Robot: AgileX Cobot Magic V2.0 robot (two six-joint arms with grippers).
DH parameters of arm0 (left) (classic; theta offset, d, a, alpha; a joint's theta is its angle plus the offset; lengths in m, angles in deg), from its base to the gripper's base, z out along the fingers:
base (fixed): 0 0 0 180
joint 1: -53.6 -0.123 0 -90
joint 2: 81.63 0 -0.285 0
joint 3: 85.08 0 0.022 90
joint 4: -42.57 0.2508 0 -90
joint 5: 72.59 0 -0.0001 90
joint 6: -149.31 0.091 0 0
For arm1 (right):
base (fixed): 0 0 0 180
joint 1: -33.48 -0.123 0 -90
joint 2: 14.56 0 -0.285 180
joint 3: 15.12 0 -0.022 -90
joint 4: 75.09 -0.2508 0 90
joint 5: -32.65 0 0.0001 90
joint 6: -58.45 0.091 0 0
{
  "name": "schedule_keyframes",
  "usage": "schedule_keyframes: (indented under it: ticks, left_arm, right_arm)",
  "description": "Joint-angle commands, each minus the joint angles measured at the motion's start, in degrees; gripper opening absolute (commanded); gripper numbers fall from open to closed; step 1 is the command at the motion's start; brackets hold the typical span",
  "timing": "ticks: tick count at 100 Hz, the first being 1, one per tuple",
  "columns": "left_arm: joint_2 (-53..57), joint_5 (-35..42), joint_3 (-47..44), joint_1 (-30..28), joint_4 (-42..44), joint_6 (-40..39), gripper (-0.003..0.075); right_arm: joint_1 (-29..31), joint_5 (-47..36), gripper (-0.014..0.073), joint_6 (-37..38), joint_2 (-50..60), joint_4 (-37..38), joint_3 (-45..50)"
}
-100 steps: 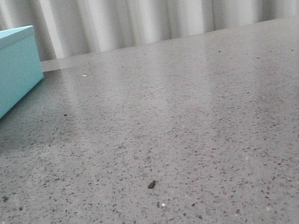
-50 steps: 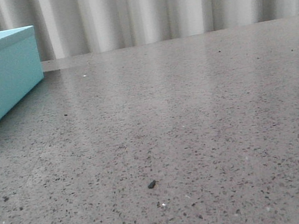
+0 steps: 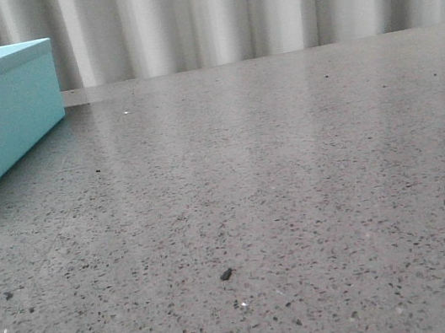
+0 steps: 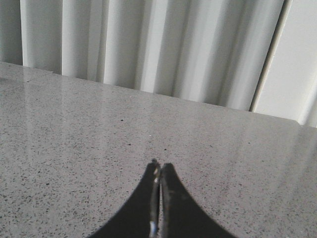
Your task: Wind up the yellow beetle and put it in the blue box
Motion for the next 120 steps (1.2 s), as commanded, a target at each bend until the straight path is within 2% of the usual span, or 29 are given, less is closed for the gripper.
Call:
schedule_keyframes:
  ticks: [1, 94, 104, 111, 120]
  left_arm:
    - [-0.5, 4.6, 1.3, -0.1, -0.9, -0.4, -0.0021]
    - [-0.5, 5.5, 0.0, -0.1, -0.9, -0.6, -0.0021]
    - [0.1, 9.5, -3.8, -0.1, 0.0, -8.6, -0.0021]
    - [1.6, 10.4, -6.9, -0.1, 3.4, -16.5, -0.0021]
    - [3.7, 10.7, -10.6, -0.1, 8.3, -22.5, -0.0021]
  right_arm:
    - [0.0, -5.0, -0.0061, 0.0, -0.7, 0.6, -1.5]
    - [0.0, -4.2, -0.0061, 0.0, -0.7, 0.6, -1.5]
    - [0.0, -4.2, -0.0061, 0.0, -0.7, 0.6, -1.5]
    - [0.0, -4.2, -0.0061, 0.0, -0.7, 0.6, -1.5]
    - [0.0, -4.2, -0.0061, 0.0, -0.7, 0.6, -1.5]
